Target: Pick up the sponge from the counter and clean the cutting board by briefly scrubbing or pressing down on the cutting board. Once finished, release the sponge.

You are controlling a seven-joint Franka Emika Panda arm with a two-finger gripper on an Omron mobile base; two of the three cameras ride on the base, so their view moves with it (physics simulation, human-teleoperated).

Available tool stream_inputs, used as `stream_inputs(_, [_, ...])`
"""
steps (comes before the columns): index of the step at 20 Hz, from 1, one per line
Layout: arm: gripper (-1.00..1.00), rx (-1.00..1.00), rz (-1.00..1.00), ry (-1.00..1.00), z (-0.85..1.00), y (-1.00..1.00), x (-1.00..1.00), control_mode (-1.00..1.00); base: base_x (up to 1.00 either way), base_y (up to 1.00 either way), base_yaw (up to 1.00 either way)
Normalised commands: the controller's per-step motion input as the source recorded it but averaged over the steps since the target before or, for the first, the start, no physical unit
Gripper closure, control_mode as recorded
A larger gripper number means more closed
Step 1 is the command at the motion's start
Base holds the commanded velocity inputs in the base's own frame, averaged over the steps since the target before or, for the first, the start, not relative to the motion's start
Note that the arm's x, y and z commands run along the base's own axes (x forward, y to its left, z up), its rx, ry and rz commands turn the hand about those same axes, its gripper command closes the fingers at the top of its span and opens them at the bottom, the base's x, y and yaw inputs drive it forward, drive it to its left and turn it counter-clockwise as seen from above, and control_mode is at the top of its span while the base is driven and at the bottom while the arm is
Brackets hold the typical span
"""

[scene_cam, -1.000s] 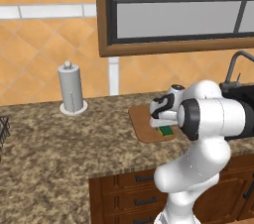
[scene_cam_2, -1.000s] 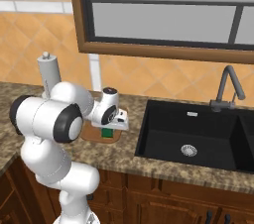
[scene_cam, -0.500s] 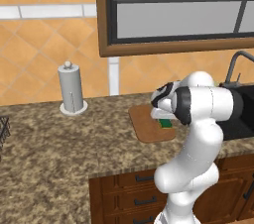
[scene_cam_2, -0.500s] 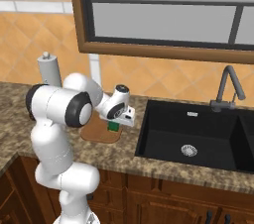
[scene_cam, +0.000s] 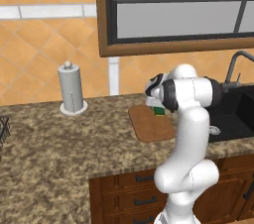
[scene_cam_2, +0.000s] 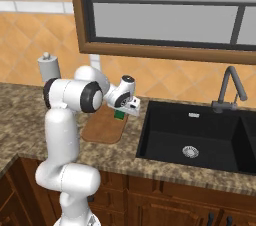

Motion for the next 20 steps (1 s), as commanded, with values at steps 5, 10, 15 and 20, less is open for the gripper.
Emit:
stream_inputs(5, [1.00,0.06,0.00,0.01,-0.11,0.14,-0.17,-1.00,0.00,0.00,0.00])
stream_inputs(10, [1.00,0.05,0.26,0.00,0.15,0.67,-0.77,-1.00,0.00,0.00,0.00])
stream_inputs(15, [1.00,-0.11,0.41,0.00,0.30,0.95,-0.32,-1.00,0.00,0.00,0.00])
stream_inputs(20, [1.00,-0.15,0.37,0.00,0.34,1.00,-0.31,-1.00,0.00,0.00,0.00])
